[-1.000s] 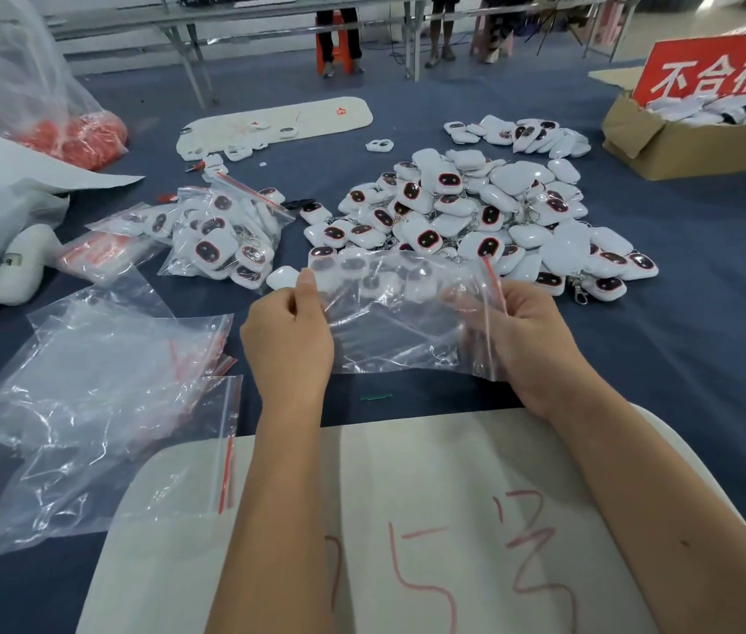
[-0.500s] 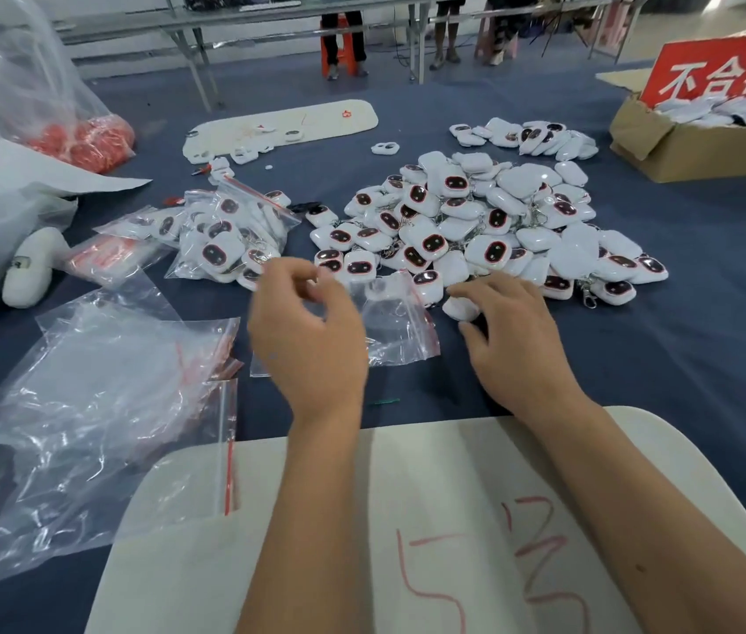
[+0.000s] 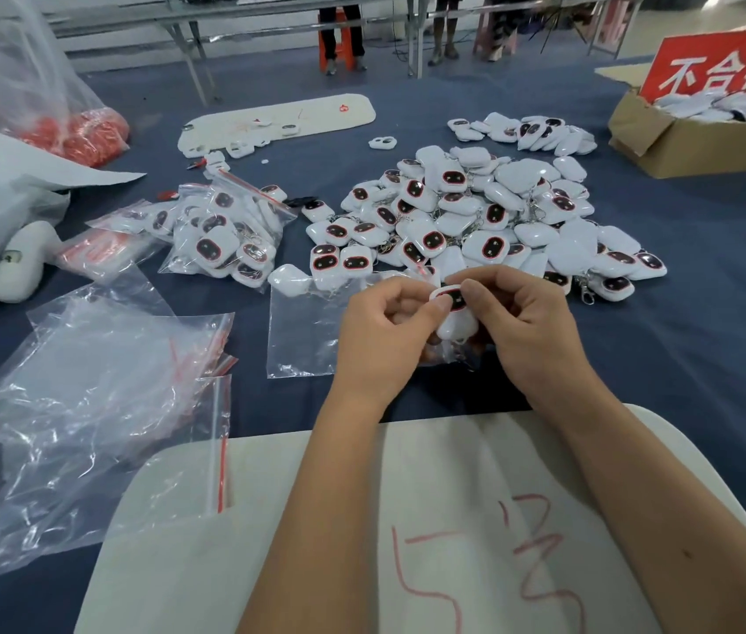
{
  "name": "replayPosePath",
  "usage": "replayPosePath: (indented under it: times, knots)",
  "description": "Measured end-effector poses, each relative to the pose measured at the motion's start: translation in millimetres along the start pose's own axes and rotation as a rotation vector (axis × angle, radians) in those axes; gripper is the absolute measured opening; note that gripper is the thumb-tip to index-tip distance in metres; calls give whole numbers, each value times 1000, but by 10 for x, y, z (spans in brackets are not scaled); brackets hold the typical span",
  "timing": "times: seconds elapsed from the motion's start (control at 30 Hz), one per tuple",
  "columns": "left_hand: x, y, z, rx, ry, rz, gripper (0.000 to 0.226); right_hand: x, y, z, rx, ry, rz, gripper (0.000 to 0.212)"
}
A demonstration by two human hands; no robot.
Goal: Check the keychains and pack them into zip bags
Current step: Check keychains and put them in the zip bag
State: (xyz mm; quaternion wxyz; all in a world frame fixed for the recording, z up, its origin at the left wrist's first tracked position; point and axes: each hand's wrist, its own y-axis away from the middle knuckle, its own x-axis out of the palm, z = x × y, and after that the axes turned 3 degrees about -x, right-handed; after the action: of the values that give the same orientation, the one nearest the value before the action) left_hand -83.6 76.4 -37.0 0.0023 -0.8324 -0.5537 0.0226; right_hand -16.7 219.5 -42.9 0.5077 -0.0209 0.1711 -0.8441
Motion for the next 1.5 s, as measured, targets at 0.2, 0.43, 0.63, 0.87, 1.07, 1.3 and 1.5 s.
replayPosePath:
  times: [0.2, 0.43, 0.63, 0.87, 1.07, 1.3, 1.5]
  knots:
    - [-62, -51, 14, -136, 118, 57, 16, -4, -7, 5, -8, -4, -18, 14]
    - [-28, -81, 45, -150, 88, 17, 11, 8, 5, 28, 41, -45, 31, 15]
    - [8, -79, 50, -115, 63, -32, 14, 15, 3, 53, 13, -77, 71, 25]
    - [0, -84, 51, -96, 49, -21, 11, 24, -3, 26, 17, -93, 86, 18]
    - [19, -62, 49, -29, -3, 33, 12, -7, -32, -39, 43, -77, 21, 10]
    - [-3, -52, 22, -15, 5, 22, 15, -13, -37, -21, 38, -109, 36, 11]
    - [46, -28, -3, 61, 9, -123, 13, 58, 1, 15, -34, -139, 75, 27]
